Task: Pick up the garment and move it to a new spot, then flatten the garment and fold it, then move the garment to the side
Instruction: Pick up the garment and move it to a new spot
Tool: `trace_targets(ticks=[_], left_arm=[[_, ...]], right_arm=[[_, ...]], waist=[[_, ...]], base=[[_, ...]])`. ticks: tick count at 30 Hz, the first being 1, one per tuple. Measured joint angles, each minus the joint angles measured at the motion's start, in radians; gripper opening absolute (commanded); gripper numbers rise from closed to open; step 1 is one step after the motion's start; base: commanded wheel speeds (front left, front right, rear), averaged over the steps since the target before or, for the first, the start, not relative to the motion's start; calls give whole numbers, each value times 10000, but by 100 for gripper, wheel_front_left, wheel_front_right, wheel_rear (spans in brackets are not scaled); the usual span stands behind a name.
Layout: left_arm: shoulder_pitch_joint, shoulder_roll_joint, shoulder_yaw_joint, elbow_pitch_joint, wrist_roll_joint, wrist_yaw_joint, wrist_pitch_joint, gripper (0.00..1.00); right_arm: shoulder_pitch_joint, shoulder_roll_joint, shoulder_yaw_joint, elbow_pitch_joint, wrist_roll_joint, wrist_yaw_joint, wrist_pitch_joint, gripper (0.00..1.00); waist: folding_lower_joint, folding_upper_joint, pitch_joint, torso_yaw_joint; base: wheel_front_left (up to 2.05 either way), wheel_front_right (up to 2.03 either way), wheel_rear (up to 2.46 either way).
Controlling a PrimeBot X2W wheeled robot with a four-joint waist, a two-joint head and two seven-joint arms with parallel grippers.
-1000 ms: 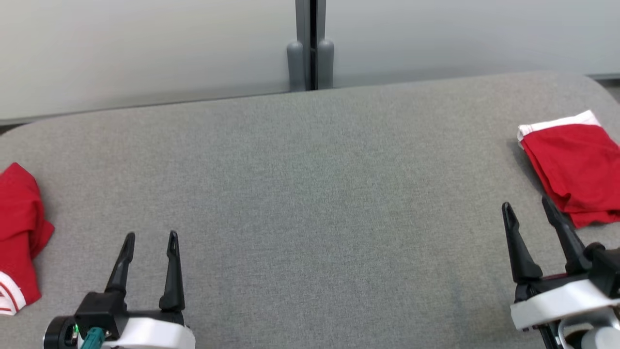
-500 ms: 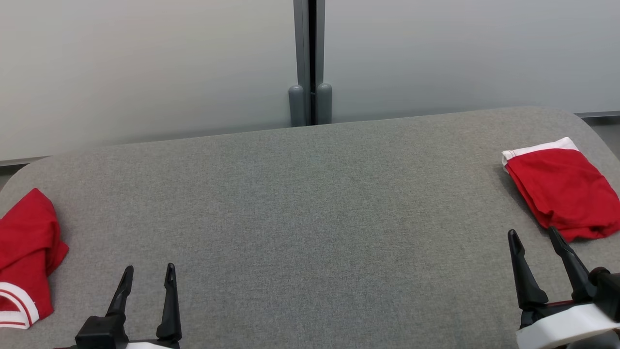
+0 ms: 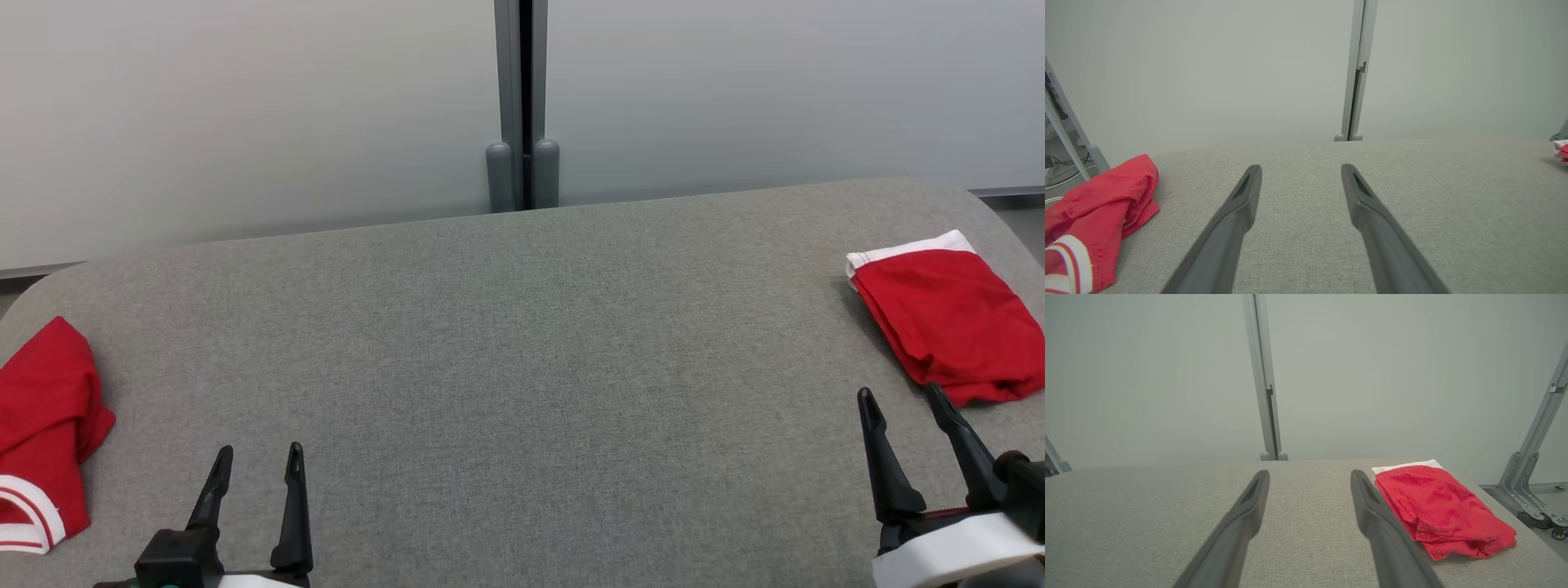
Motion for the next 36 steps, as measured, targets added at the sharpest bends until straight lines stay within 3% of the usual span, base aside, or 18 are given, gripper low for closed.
trace_targets(ticks=[8,26,36], left_arm=[[-432,-54,-171,10,0,-42,-31,100],[-1243,-8,125,430,-267,-63,-437,100],[-1179,27,188,525,-372,-48,-499,100]], right_arm=[[110,6,-104,-79,-27,-2,35,100],[-73,-107,431,-941,-113,-10,387,100],[-81,-119,533,-1012,-113,-10,445,100]], waist=[[0,0,53,392],[0,0,408,3370],[0,0,325,4048]], base=[[0,0,0],[0,0,0],[0,0,0]])
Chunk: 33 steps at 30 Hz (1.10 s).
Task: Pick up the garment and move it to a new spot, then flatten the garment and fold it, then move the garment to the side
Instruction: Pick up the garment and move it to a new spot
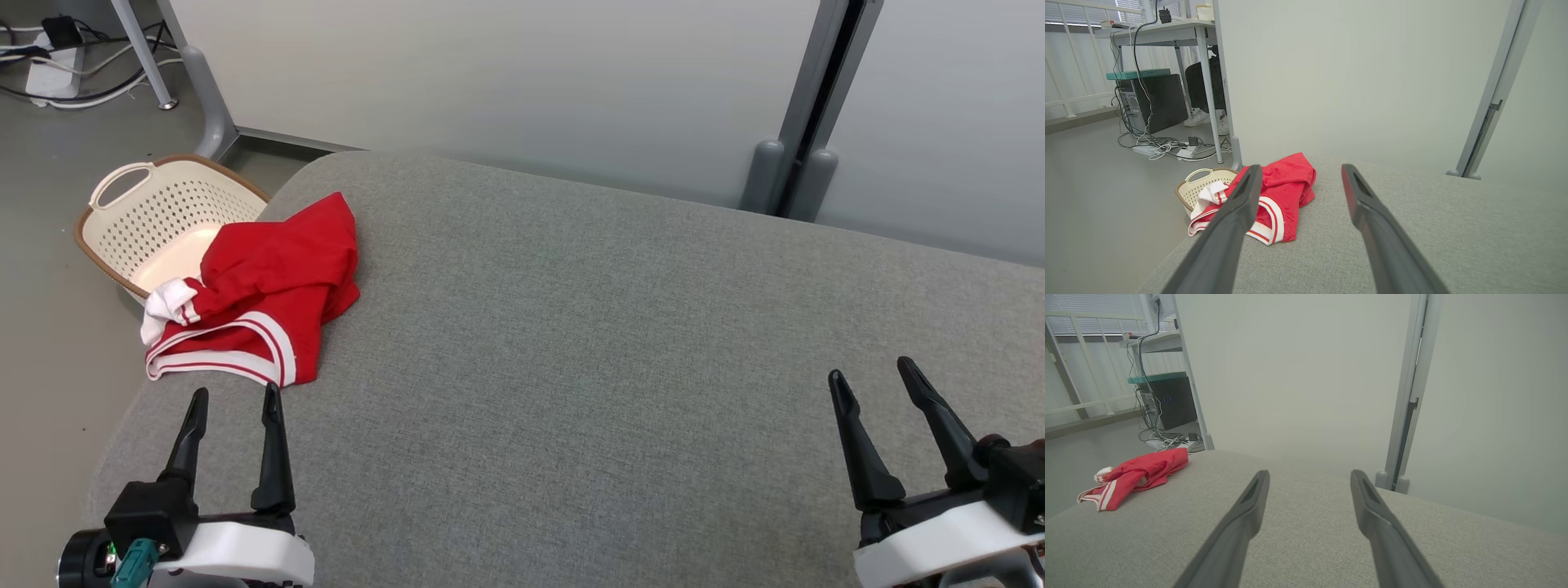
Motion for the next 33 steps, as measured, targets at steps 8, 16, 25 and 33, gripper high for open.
trace_targets(ticks=[8,16,25,33], left_arm=[[-56,61,-12,-10,-27,84,-2,100],[-1052,-82,-130,-44,-8,29,-58,100],[-4325,-171,61,2138,-376,-652,-153,100],[-6887,42,581,6272,-965,-1344,-217,100]], right_arm=[[-24,-21,-10,-27,-2,0,0,100],[-459,-316,84,-449,44,0,180,100],[-1302,-1112,-167,-1764,17,0,556,100],[-1920,-1396,-105,-2132,-6,0,644,100]], waist=[[0,0,130,-12],[0,0,879,-146],[0,0,3058,-509],[0,-1,5008,-847]], base=[[0,0,0],[0,0,0],[0,0,0],[0,0,0]])
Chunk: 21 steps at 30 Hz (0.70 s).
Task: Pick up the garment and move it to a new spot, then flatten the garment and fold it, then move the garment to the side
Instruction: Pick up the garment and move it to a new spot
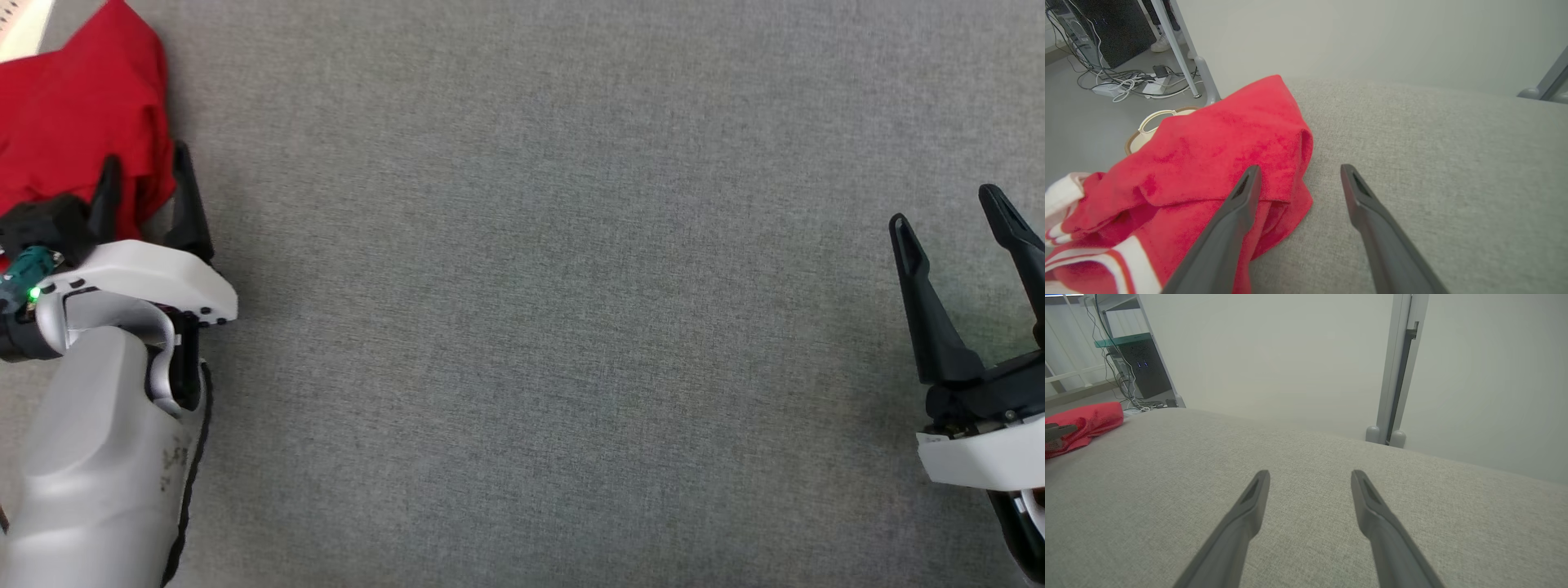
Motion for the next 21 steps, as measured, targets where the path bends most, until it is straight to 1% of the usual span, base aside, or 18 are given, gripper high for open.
trace_targets(ticks=[2,6,7,8,10,13,17,21], left_arm=[[-389,157,174,991,-144,-150,-6,100],[-1120,391,316,2608,-272,-278,-17,100],[-1448,504,357,3093,-339,-385,-46,100],[-1547,543,380,3233,-336,-387,-63,73],[-1664,583,407,3390,-332,-418,-73,0],[-1613,600,506,3080,-190,-351,-50,0],[-1066,566,922,1390,259,-236,-44,0],[-78,347,1354,-341,738,-159,-42,0]], right_arm=[[-128,-17,35,25,2,0,-31,100],[-294,-4,44,192,12,0,-142,100],[-339,19,44,278,23,0,-217,100],[-369,44,42,316,33,0,-232,100],[-372,79,48,414,61,0,-311,100],[-372,111,36,552,90,0,-374,100],[-368,186,23,744,88,0,-533,100],[-355,295,79,991,94,0,-702,100]], waist=[[0,0,321,-107],[0,1,701,-346],[0,0,787,-431],[0,0,809,-459],[0,0,788,-479],[0,0,696,-479],[0,0,374,-476],[0,0,-125,-510]], base=[[0,0,0],[0,0,0],[0,0,0],[0,0,0],[0,0,0],[0,0,0],[0,0,0],[0,0,0]])
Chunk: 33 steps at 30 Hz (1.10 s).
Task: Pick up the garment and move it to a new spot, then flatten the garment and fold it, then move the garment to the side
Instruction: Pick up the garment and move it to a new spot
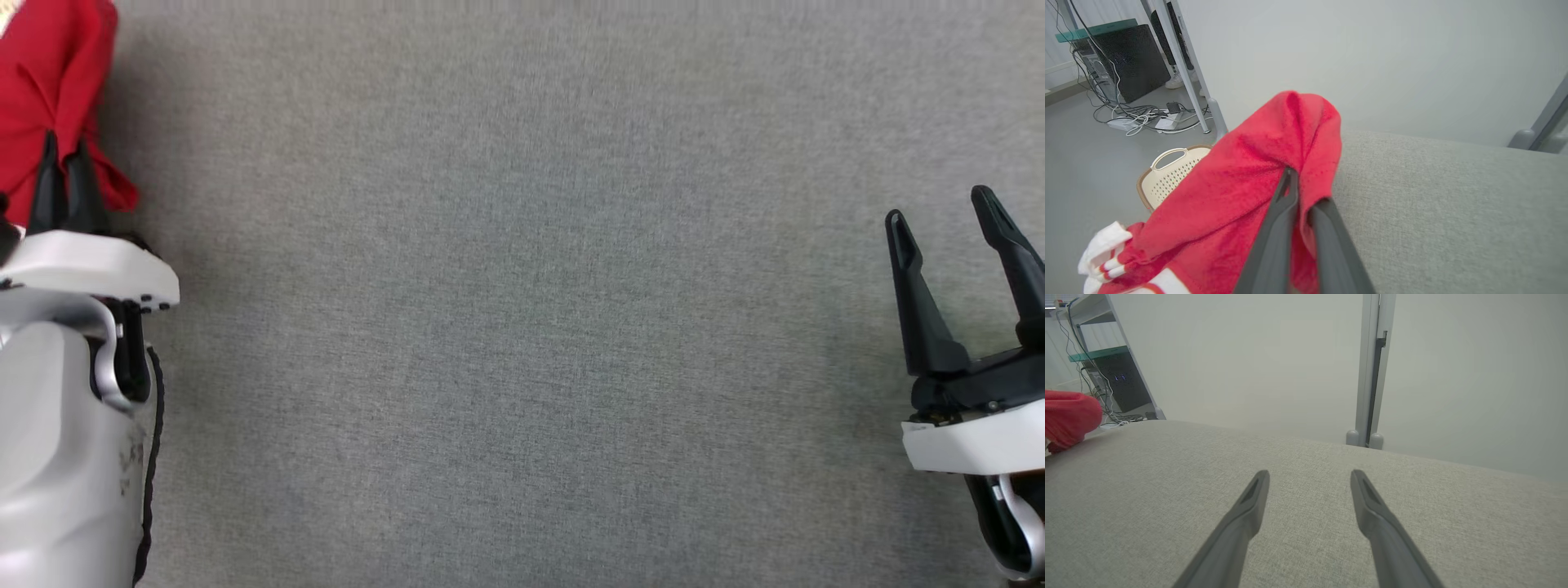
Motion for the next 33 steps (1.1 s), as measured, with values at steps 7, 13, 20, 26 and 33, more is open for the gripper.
trace_targets(ticks=[7,13,20,26,33], left_arm=[[1960,-416,274,-2633,761,-77,-2,0],[3824,-849,-297,-4510,1202,-46,82,0],[5158,-1179,-1448,-6205,1499,-184,1122,0],[5140,-1275,-2592,-6414,1724,-694,1833,0],[3800,-1641,-4362,-5645,1918,-1147,2031,0]], right_arm=[[210,311,232,523,19,0,-322,100],[547,558,435,924,100,0,-502,100],[847,698,635,1175,146,0,-587,100],[779,631,928,1206,165,0,-594,100],[593,828,909,1296,332,0,-907,100]], waist=[[0,0,-1127,-243],[0,1,-2126,-700],[-1,1,-2854,-1691],[0,1,-3078,-2733],[0,0,-2743,-3996]], base=[[0,0,0],[0,0,0],[0,0,0],[0,0,0],[0,0,0]])
